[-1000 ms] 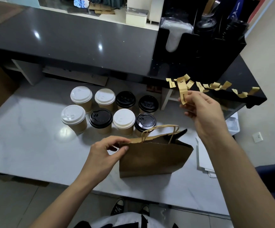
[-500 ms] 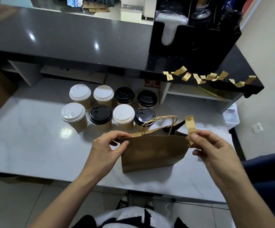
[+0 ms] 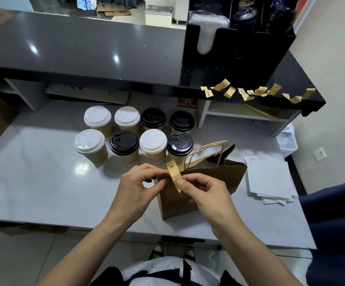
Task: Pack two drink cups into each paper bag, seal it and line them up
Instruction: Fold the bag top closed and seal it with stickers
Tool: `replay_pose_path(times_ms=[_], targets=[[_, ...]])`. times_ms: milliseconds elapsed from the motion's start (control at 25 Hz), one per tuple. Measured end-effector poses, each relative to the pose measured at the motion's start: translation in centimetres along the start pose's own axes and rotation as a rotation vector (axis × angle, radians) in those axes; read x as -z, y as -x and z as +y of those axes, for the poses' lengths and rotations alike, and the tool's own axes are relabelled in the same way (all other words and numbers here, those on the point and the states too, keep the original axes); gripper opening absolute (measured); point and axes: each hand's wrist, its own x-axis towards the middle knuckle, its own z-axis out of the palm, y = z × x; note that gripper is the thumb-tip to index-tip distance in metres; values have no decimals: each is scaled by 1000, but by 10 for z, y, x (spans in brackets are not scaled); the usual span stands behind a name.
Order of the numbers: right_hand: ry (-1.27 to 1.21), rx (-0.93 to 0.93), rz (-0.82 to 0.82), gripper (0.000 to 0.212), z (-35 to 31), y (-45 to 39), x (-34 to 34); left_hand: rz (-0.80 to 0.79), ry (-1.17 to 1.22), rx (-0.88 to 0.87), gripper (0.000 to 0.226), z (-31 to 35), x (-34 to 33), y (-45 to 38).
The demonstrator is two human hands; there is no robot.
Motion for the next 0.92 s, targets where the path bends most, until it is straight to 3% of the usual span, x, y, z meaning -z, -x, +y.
replay_pose_path(times_ms=[240, 520, 920], targets=[[-41, -93, 126, 4, 0, -5, -19, 10, 36, -22, 24, -1, 1, 3], [-41, -110, 139, 7, 5, -5, -21, 4, 8, -48, 13, 0, 1, 1], [-57, -107, 175, 10, 7, -8, -25, 1, -82, -70, 20, 3, 3, 0]])
